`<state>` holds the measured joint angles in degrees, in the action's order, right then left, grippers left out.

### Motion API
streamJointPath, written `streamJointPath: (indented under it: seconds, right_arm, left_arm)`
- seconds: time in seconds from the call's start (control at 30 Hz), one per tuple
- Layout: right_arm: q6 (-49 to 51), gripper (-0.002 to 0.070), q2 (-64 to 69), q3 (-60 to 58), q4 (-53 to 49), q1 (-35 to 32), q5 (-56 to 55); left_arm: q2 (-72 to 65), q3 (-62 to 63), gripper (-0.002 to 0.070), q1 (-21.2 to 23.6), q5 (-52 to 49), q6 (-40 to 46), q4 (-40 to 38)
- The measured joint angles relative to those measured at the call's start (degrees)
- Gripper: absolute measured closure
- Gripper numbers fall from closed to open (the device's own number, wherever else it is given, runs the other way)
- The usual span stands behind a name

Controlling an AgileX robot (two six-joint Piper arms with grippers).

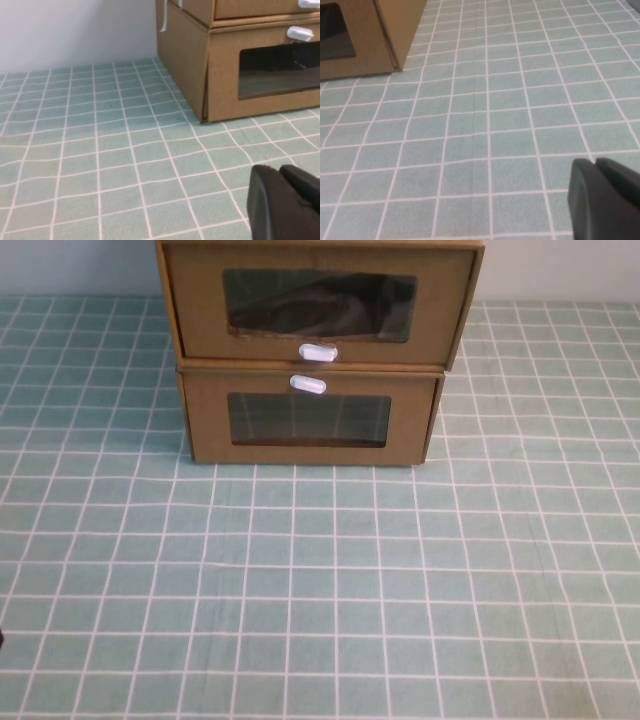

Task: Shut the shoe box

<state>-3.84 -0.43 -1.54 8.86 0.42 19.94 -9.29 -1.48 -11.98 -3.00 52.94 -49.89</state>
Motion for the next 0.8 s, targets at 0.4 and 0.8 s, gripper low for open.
streamJointPath:
  seconds: [0.4, 0.8]
  right_arm:
    - [0.0, 0.0687, 0.0, 0.0, 0.0, -0.1, 0.0]
    - [0.0, 0.0687, -0.1, 0.0, 0.0, -0.1, 0.0]
  left_arm:
    - [2.1, 0.0, 0.068, -0.3, 1.3, -13.1, 11.9]
    - [9.8, 0.0, 0.068, 10.7, -11.6, -39.1, 40.6]
